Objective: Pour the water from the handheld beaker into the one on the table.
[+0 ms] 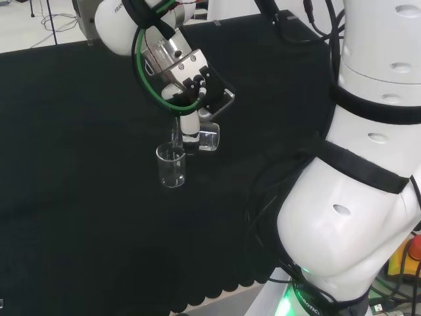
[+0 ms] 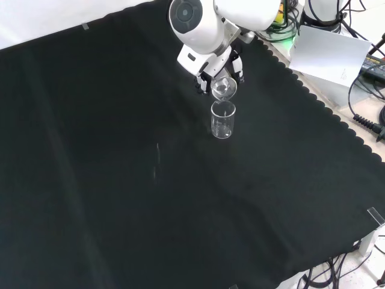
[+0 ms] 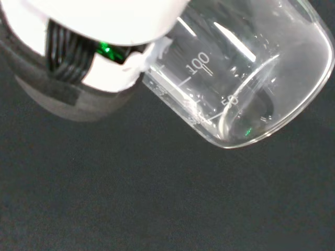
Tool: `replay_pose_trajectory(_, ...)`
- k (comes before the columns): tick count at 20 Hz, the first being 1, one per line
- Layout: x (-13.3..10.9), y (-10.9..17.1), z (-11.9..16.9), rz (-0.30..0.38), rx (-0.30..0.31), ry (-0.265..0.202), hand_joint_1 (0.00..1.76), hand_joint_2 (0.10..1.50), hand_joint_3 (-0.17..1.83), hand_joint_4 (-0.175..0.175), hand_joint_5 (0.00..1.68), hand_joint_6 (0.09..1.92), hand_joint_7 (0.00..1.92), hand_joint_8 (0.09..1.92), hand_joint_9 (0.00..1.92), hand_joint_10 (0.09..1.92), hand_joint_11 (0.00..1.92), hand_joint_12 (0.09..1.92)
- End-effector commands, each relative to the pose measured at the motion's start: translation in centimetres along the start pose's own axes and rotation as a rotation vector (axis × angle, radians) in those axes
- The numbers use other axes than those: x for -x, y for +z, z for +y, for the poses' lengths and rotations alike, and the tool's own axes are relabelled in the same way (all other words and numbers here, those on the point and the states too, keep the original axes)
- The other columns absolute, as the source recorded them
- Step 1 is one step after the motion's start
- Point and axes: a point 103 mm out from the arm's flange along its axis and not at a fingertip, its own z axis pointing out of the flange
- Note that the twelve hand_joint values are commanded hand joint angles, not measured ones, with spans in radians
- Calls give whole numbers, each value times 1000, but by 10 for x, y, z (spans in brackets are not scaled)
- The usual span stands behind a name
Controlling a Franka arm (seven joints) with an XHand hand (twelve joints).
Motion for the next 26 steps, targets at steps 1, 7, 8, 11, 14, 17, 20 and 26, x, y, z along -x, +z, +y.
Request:
replay_pose_trajectory(1,-6,-3,-2,-30,-10,7,1312,662,632,-175,1268,640,1326,609,1751,101,1366,616)
replay_pose_trajectory(7,-9,-6,-3,-68,-28,17,1312,662,633,-175,1267,642,1325,612,1750,103,1366,617)
replay_pose_trajectory(8,-9,-6,-3,-78,-32,23,1312,662,633,-175,1267,643,1324,613,1750,103,1366,617)
replay_pose_trajectory(11,-9,-6,-3,-87,-42,33,1311,662,634,-175,1266,644,1324,614,1750,104,1367,618)
replay_pose_trajectory(14,-10,-6,-3,-98,-55,43,1311,662,634,-175,1266,645,1323,615,1749,105,1367,618)
replay_pose_trajectory(17,-11,-7,-2,-109,-70,51,1311,662,635,-175,1265,646,1323,616,1749,106,1367,618)
replay_pose_trajectory(20,-12,-7,-2,-116,-75,58,1311,662,635,-175,1265,647,1323,617,1748,107,1367,618)
replay_pose_trajectory(26,-15,-8,-3,-137,-89,63,1311,662,636,-175,1265,648,1322,618,1747,109,1367,619)
